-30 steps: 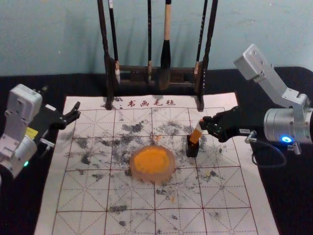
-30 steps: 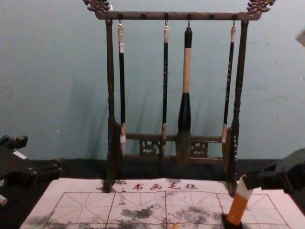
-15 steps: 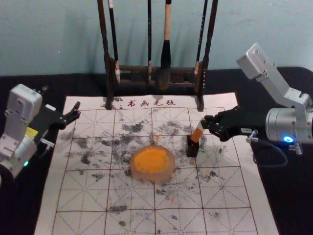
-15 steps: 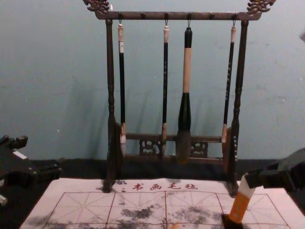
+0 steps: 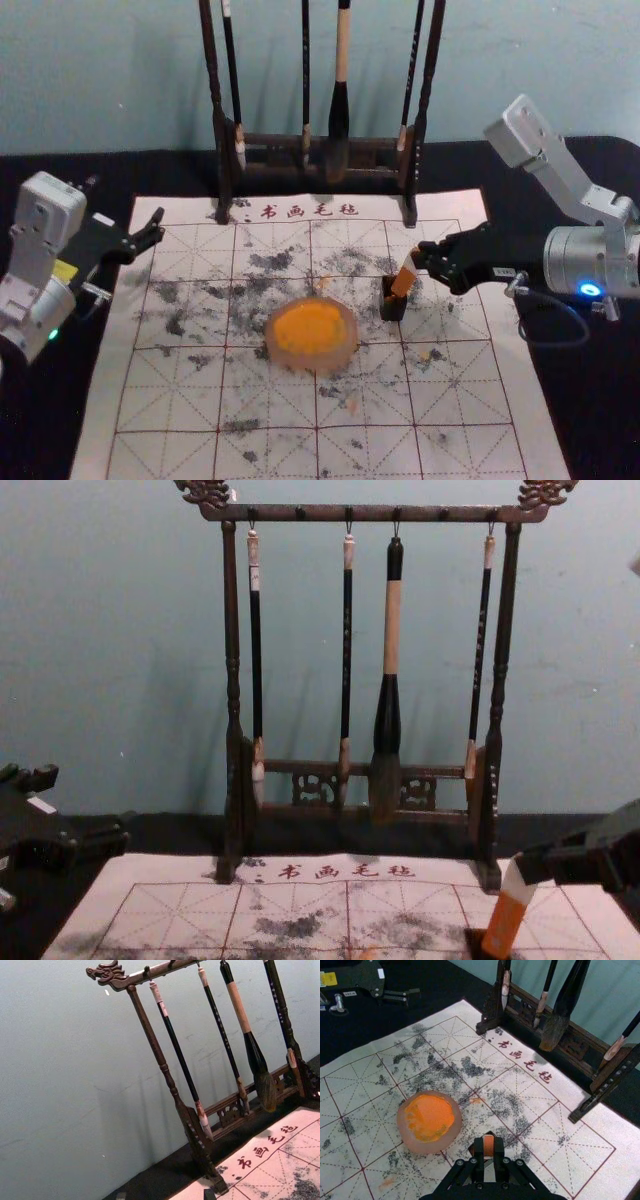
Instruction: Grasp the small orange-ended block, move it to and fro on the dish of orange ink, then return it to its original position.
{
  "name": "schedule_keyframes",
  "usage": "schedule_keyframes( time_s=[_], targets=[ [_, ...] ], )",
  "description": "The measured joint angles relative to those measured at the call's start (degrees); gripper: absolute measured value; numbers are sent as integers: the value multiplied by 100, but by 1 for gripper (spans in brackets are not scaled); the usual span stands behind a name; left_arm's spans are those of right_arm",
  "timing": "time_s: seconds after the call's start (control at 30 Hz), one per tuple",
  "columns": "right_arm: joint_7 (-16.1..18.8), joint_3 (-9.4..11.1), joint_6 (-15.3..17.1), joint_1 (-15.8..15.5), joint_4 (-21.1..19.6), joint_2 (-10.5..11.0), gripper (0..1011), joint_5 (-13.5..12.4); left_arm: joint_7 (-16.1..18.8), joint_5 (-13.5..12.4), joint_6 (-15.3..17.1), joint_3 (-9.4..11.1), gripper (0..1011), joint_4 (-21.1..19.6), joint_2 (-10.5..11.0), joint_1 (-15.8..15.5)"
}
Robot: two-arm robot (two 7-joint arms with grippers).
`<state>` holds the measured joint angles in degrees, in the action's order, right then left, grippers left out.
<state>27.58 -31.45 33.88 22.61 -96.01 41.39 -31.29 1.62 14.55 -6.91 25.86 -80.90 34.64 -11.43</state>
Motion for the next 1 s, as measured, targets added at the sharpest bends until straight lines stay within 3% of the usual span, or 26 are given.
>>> schedule_keyframes(
  time_s=[1.0],
  targets=[
    [-135,-137,-7,2,177,-205,109,184,0,0,0,0,1001,0,0,0]
  ],
)
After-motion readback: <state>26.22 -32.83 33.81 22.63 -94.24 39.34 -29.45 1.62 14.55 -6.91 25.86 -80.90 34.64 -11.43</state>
